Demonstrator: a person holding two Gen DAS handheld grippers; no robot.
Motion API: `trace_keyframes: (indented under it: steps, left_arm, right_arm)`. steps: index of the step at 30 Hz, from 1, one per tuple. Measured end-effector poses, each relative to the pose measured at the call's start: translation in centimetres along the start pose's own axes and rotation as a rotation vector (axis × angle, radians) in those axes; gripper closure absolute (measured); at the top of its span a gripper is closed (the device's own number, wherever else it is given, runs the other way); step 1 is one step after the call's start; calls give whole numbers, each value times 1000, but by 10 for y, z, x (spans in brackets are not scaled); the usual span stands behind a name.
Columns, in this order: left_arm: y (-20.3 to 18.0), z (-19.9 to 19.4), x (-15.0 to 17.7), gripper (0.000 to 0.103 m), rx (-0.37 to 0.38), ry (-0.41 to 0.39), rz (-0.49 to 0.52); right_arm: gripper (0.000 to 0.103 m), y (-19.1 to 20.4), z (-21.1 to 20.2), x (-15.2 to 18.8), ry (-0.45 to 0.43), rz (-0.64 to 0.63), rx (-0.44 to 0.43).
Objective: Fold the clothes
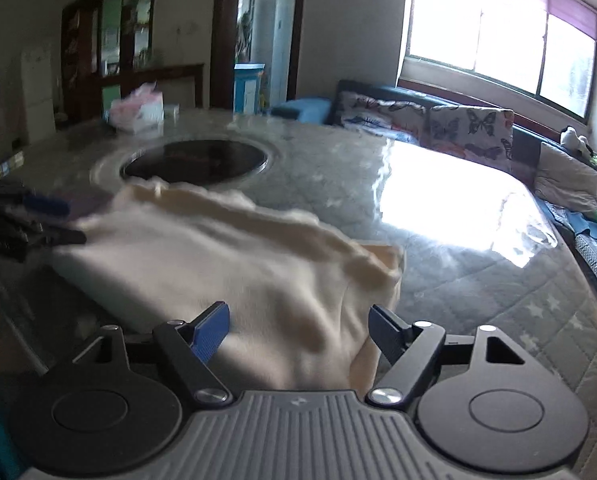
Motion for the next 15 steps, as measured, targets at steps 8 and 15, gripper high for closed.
trace_keyframes:
  steps: [8, 15]
  left_arm:
    - [10, -12, -8, 30, -14, -25, -16]
    - [13, -5, 0, 28, -12, 14, -41]
  right_arm:
    - [24, 6, -5, -12, -28, -22, -23]
    - [24, 15, 11, -8, 29, -59, -44]
Point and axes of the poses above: each gripper's, at about its wrist camera, not at the fingertips, and z roughly the way its jaws point, y to its left, x to its underside, the point moved 5 cm from there along z, roughly the way its jaws point, and after that the axes turned 10 degrees about -x, right-handed, at the moved point
